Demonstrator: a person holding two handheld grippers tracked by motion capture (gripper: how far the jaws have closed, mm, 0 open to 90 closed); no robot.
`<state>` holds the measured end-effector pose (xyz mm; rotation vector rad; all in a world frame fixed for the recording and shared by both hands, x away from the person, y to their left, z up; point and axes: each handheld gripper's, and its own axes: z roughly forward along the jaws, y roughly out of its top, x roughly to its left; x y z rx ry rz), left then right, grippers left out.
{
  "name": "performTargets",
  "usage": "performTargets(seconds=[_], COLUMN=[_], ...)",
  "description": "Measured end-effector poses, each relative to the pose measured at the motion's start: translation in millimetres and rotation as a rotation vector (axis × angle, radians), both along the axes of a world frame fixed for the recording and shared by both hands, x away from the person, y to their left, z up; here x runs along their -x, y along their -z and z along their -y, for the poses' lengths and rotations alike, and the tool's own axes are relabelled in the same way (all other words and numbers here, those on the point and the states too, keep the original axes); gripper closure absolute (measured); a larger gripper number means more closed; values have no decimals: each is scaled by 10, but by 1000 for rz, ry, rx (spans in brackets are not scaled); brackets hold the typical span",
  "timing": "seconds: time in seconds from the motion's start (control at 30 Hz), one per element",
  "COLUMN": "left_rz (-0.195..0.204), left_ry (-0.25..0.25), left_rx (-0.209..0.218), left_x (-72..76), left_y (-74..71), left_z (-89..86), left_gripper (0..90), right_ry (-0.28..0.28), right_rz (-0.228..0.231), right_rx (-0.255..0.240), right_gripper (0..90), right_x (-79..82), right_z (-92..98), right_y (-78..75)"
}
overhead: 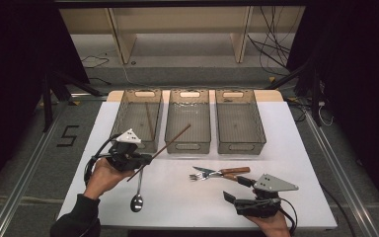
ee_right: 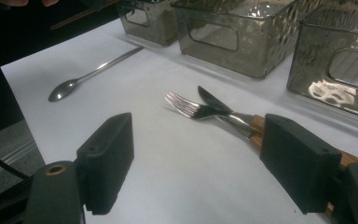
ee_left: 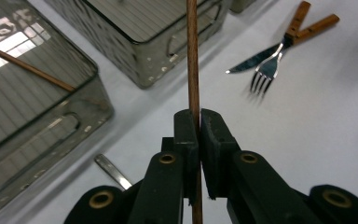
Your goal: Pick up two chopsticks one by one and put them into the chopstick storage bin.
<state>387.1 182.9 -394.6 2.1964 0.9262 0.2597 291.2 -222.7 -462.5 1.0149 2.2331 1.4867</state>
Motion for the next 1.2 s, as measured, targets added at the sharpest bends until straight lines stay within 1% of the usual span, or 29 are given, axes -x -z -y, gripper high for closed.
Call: performTargets(seconds=[0.17, 0.27, 0.33, 0.47, 0.6, 0.7, 0.77, 0.87, 1.0, 1.07, 1.2], left_rz=[1, -1, -4, -4, -17, -36, -47, -60, -70, -67, -61], left_ry=[-26, -51, -78, -130, -191, -232, -252, -283, -316, -327, -334], left_rx=[2, 12, 30, 41, 44, 51, 39, 35, 9, 3, -27], left_x=[-131, -222, -295, -455, -631, -758, -839, -946, -1078, -1131, -1224], left_y=[-78, -122, -152, -201, -192, -172, -159, -140, -130, -133, -140], left_z=[-65, -121, -166, -274, -385, -468, -514, -570, -634, -652, -656], left_gripper=[854, 854, 853, 853, 854, 854, 853, 853, 853, 853, 853], right_ry=[4, 4, 2, 3, 3, 2, 2, 1, -2, 0, 1], right_rz=[0, -3, -1, -2, -1, -2, -2, -5, -3, -5, -8], right_rx=[-6, -1, -1, -1, -3, -3, -1, 0, 0, -1, 0], right_gripper=[264, 264, 264, 264, 264, 265, 264, 264, 265, 264, 264], right_x=[6, 6, 7, 14, 12, 12, 11, 11, 10, 8, 4], right_z=[23, 22, 16, 18, 24, 22, 20, 17, 16, 17, 17], right_y=[3, 11, 10, 4, 7, 7, 10, 10, 13, 13, 17])
